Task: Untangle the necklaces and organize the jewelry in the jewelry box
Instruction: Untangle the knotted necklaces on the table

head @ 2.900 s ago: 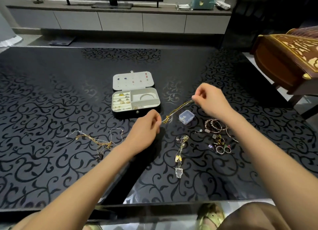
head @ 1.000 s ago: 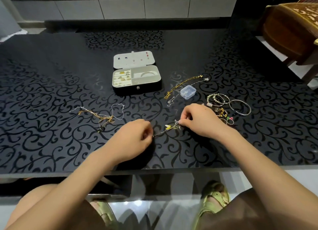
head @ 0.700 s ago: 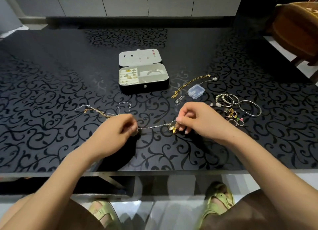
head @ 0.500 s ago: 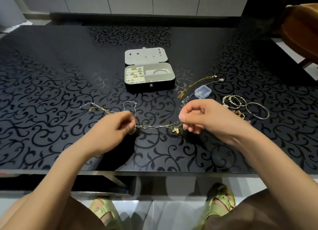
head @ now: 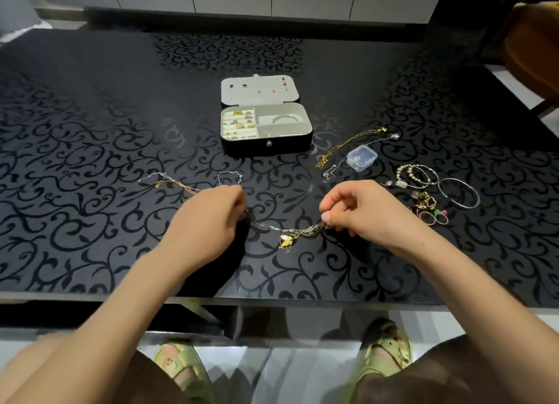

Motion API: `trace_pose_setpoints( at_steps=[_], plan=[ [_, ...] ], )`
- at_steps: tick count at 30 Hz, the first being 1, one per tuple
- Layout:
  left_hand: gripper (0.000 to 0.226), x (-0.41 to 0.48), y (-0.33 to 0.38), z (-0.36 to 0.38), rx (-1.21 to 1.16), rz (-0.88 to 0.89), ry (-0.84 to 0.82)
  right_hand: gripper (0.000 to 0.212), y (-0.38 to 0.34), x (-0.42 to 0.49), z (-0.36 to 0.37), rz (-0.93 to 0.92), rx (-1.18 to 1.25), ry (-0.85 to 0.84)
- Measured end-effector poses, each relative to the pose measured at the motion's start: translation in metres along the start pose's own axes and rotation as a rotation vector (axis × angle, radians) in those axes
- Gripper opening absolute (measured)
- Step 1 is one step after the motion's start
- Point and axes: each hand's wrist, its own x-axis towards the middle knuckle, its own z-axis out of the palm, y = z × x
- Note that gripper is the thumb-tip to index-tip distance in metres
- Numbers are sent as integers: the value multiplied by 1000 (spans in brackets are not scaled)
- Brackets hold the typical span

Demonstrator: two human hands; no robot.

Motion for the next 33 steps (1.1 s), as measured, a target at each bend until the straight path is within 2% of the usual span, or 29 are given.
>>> trace_pose_setpoints(
  at_steps=[8, 12, 15, 19, 23, 27, 33],
  plan=[
    [10, 13, 25, 21, 26, -14, 166, 10, 8, 3, -7, -10, -154, 119],
    [11, 15, 30, 30, -5, 65, 192, 10, 13, -1, -13, -6, -266, 147],
    [21, 10, 37, 31, -20, 138, 243, 14, 17, -5, -19, 1, -340, 140],
    [13, -1, 44, 34, -130, 255, 116, 11, 17, -7, -20, -15, -412, 140],
    [14, -2, 41, 39, -193, 255, 21, 4, 18, -9, -21, -53, -499, 167],
    [37, -3, 36, 38, -146, 289, -52, 13, 18, -11, -18, -68, -523, 104],
    [58, -8, 34, 34, -43, 288, -114, 18, 17, -14, -19, -44, -515, -53]
  ],
)
